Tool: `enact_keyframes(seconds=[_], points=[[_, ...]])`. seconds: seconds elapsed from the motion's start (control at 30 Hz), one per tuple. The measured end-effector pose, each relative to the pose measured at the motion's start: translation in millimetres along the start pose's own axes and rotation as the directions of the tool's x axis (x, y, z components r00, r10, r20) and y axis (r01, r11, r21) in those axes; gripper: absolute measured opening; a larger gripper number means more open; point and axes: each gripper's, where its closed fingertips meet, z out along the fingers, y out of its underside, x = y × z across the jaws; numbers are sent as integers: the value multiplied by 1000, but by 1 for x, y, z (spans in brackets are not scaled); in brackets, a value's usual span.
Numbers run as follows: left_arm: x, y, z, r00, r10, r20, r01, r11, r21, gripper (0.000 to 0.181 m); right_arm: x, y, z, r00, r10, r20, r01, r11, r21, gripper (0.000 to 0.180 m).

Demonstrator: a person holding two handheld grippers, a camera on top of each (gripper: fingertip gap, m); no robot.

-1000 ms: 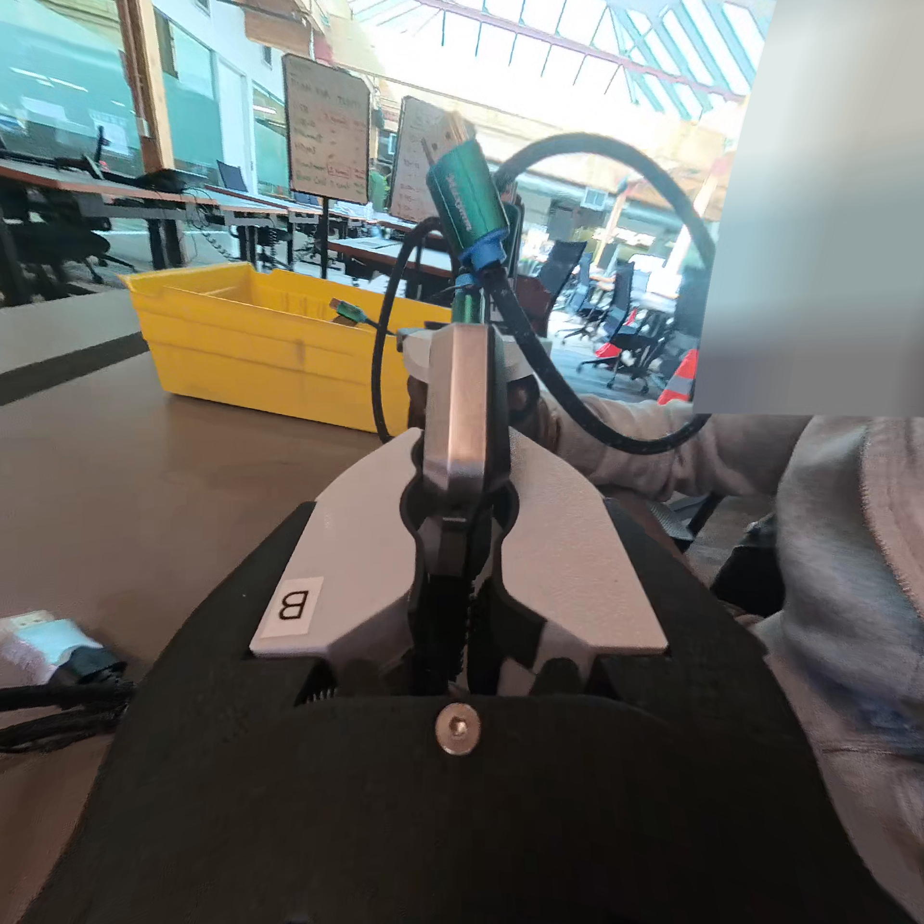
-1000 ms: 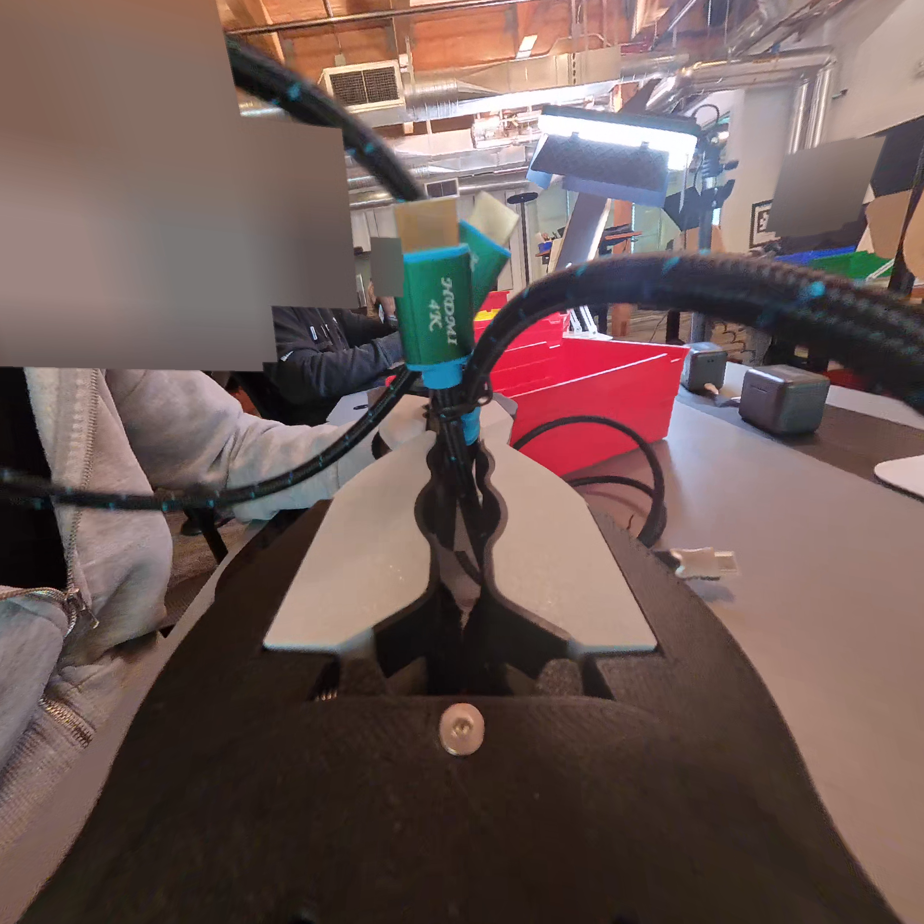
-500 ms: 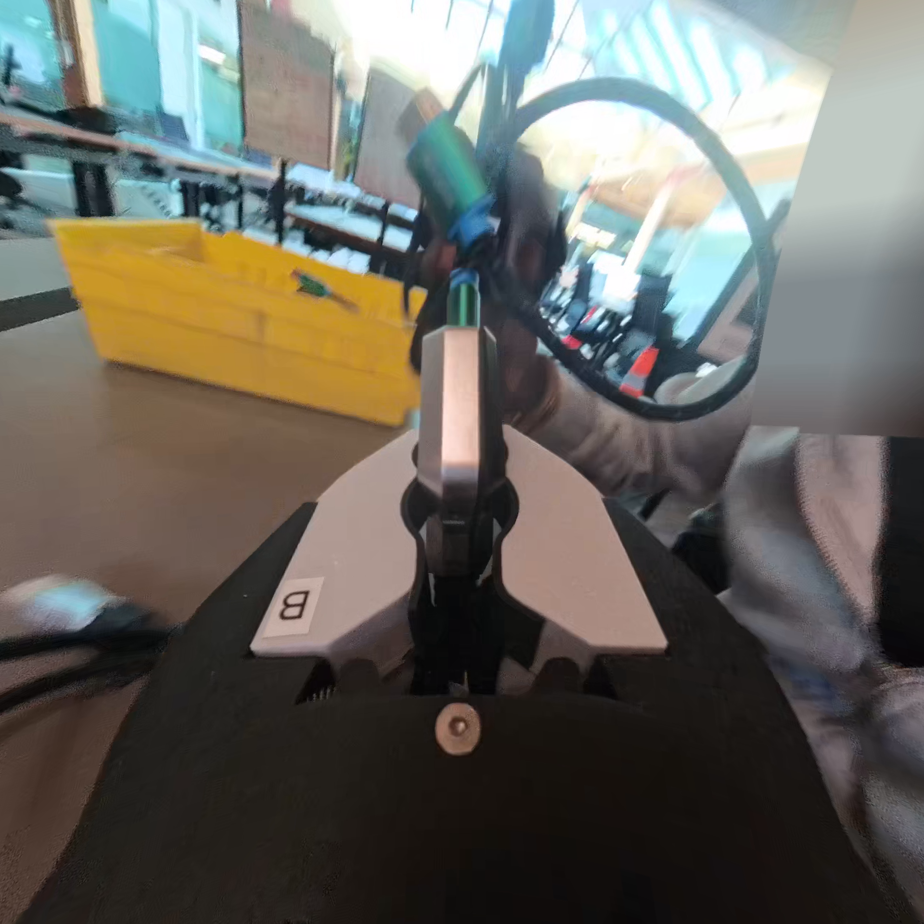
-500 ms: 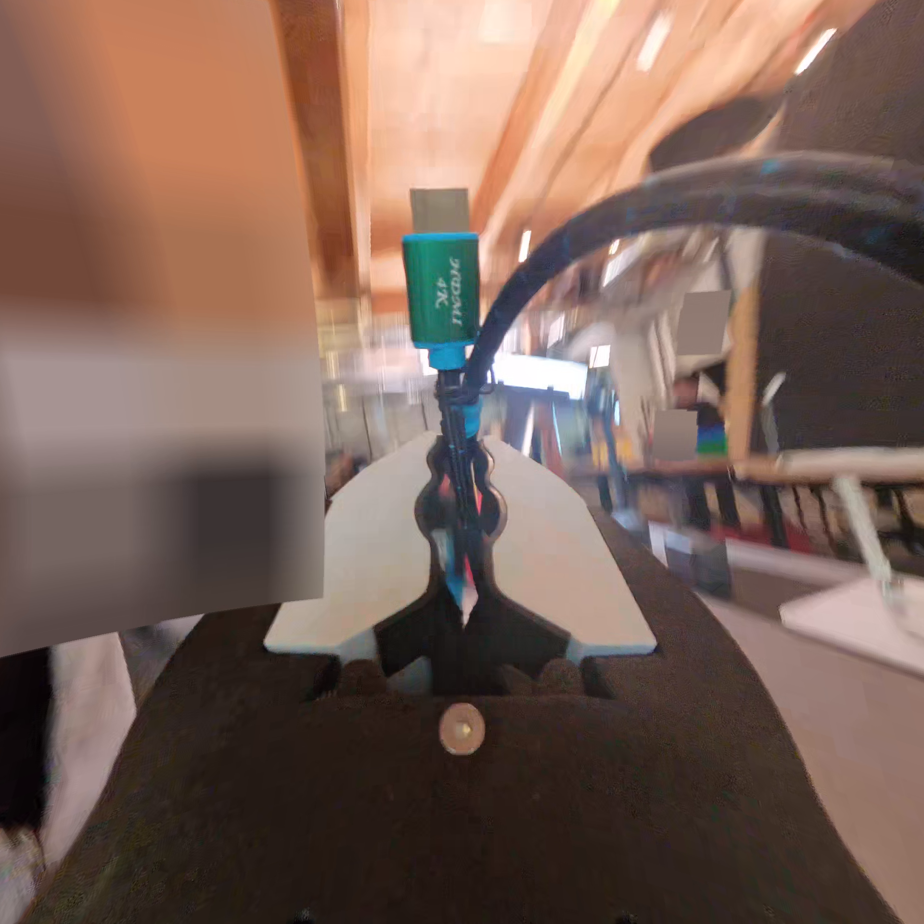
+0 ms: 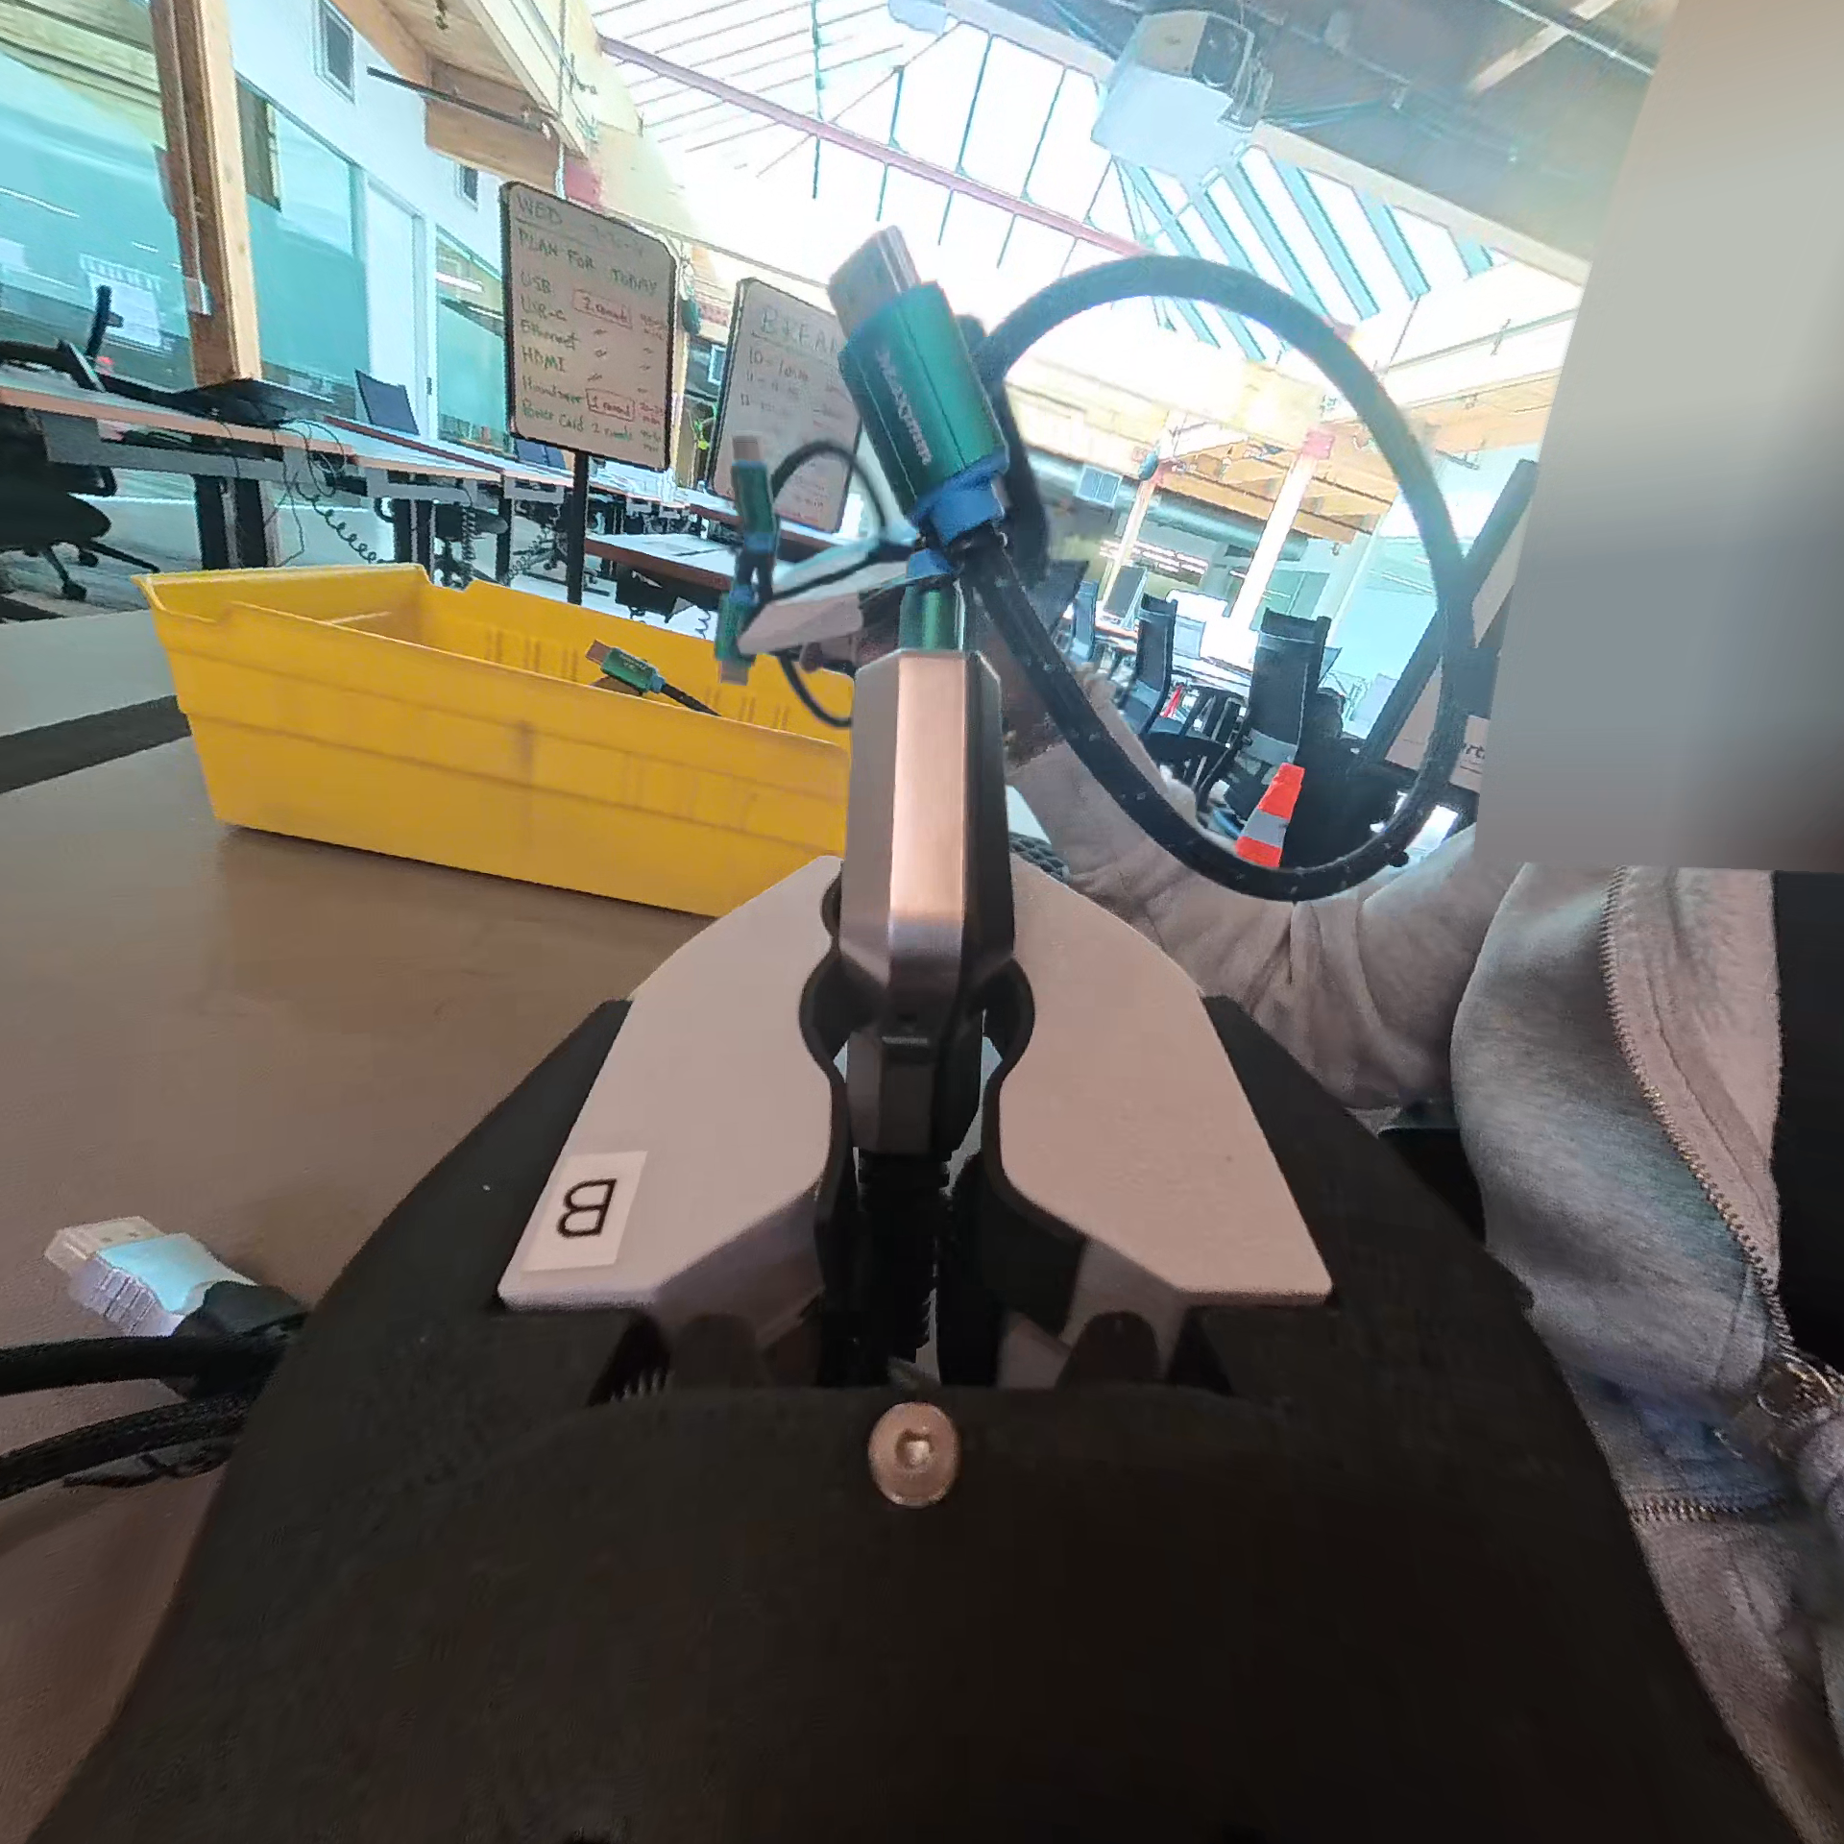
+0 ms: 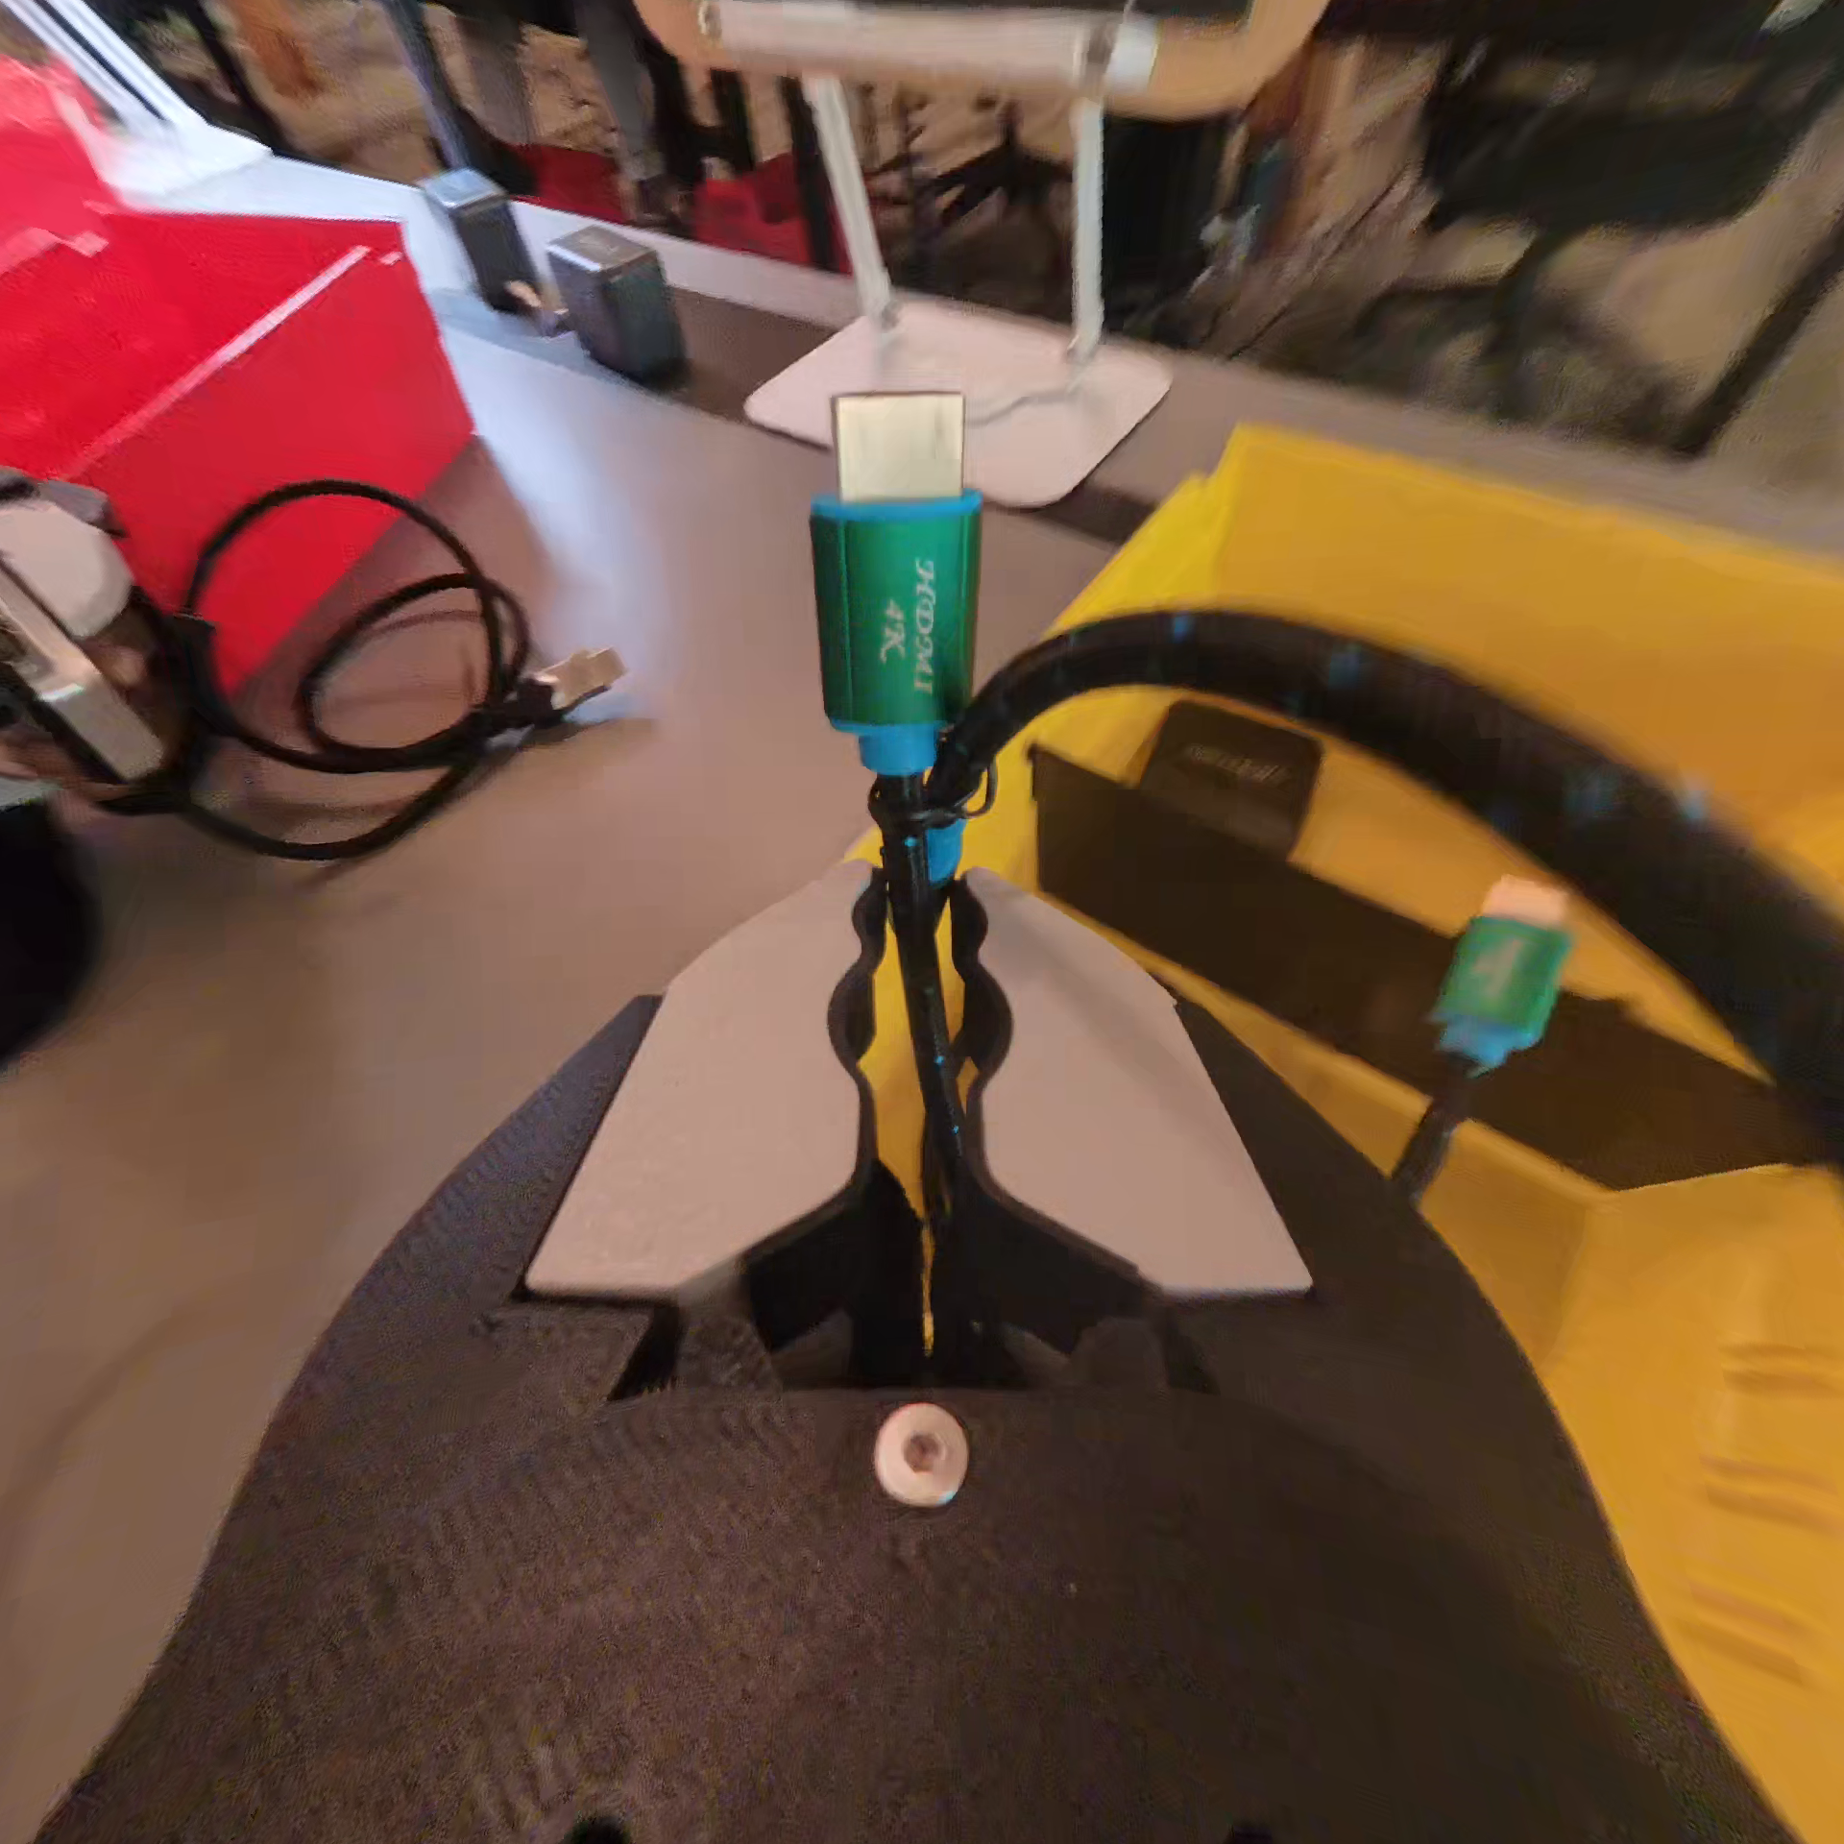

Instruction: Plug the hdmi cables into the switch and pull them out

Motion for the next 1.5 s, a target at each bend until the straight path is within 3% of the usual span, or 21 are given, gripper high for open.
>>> enact_keyframes(seconds=[0.13,0.2,0.27,0.4,0.5,0.57,0.63,0.7,0.77,0.83,0.93,1.03,1.13,1.2,1.23,1.37,1.5], points=[[0,1,0,1000,0,-2,0,1000,-6,22,17,48,6,973,224,51,-210,958,-198,14],[0,1,0,1000,-1,1,1,1000,-9,22,14,56,8,958,275,82,-249,938,-241,24],[-1,2,1,1000,1,3,-1,1000,-14,23,25,47,11,963,268,16,-261,947,-187,28],[0,2,0,1000,5,-1,-5,1000,-14,22,20,-4,6,993,118,28,-121,986,118,7],[0,3,1,1000,4,1,-4,1000,-19,23,26,-6,-1,998,63,-27,-59,989,136,11],[0,3,1,1000,4,1,-3,1000,-20,23,26,-5,-12,999,19,-42,-14,991,130,26],[-1,3,1,1000,5,3,-5,1000,-21,22,28,2,-35,996,-8,-90,14,998,69,41],[-2,4,1,1000,11,10,-11,1000,-23,22,44,20,-60,967,12,-255,-15,1000,-12,58],[-3,4,1,1000,15,17,-15,1000,-25,22,66,41,-73,912,73,-403,-110,992,-69,61],[-3,4,1,1000,15,16,-15,1000,-25,22,74,60,-61,902,170,-396,-238,963,-129,58],[-3,5,1,1000,14,16,-14,1000,-27,22,84,98,-42,891,181,-416,-332,886,-323,35],[-2,5,1,1000,13,13,-12,999,-30,23,87,80,-42,906,21,-422,-160,941,-299,8],[-2,5,1,1000,12,12,-12,999,-31,23,76,22,-50,907,-121,-404,123,992,-22,5],[-2,5,1,1000,13,11,-12,999,-32,23,69,-4,-54,893,-196,-406,277,949,151,6],[-2,5,1,1000,13,11,-13,999,-32,23,69,-6,-52,886,-226,-405,315,934,168,6],[-2,5,1,1000,14,14,-13,999,-31,23,90,22,-34,877,-225,-424,268,962,44,6],[-2,5,1,1000,15,16,-14,999,-32,23,113,40,-30,798,-285,-530,265,957,-116,13]])
